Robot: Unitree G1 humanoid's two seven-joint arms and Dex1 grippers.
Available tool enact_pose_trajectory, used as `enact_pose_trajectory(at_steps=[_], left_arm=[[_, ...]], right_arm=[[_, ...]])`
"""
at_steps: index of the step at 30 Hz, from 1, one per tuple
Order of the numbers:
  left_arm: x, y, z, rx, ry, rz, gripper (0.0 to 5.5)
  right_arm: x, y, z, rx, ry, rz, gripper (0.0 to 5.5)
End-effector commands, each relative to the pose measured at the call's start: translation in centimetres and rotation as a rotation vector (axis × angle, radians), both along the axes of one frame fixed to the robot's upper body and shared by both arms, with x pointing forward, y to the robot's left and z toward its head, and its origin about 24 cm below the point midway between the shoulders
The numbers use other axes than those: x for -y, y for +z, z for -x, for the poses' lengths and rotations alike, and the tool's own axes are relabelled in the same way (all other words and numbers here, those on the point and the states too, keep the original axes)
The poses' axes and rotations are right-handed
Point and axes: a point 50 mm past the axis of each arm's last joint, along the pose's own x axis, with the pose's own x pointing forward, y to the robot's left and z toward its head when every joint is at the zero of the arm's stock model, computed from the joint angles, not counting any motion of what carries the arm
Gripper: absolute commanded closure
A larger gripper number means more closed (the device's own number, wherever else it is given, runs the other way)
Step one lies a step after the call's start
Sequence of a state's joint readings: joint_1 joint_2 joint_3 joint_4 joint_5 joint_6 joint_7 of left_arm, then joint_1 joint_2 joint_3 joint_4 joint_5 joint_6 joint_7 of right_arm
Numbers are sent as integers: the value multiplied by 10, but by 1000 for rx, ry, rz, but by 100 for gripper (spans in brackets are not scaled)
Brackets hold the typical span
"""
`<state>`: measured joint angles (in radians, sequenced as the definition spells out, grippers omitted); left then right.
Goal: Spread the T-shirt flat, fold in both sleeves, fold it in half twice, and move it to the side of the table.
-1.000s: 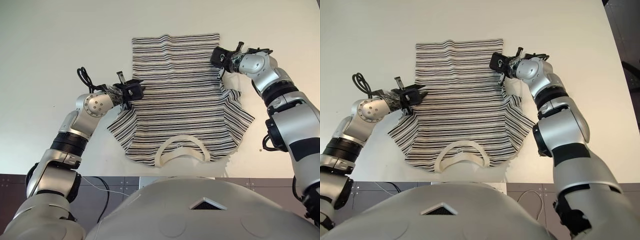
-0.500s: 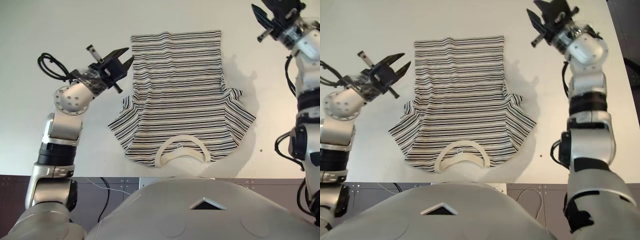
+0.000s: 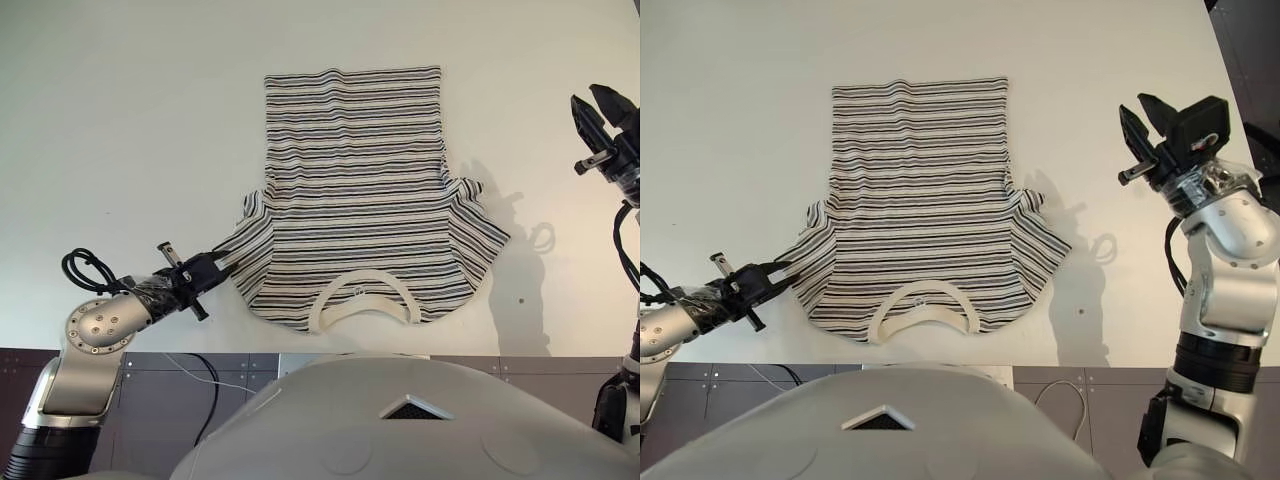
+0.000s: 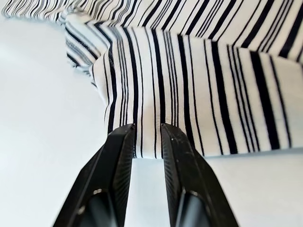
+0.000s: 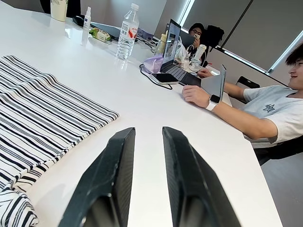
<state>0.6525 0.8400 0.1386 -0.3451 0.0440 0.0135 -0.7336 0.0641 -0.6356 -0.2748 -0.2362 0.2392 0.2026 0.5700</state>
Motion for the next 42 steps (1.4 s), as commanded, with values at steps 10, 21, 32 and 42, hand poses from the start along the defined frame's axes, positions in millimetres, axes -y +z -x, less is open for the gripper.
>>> enact_pose_trajectory(at_steps=[10,21,32,42], left_arm=[[-13,42,-18,59,416,444,447],[-13,5,7,-190,717,578,378],[-16,-13,9,-217,848,634,421],[-10,-6,3,-217,765,674,538]], right_arm=[[15,-3,28,-35,-95,19,447],[13,0,21,-32,-73,25,447],[9,-3,17,-49,-44,28,447],[6,-6,18,-52,-43,22,447]])
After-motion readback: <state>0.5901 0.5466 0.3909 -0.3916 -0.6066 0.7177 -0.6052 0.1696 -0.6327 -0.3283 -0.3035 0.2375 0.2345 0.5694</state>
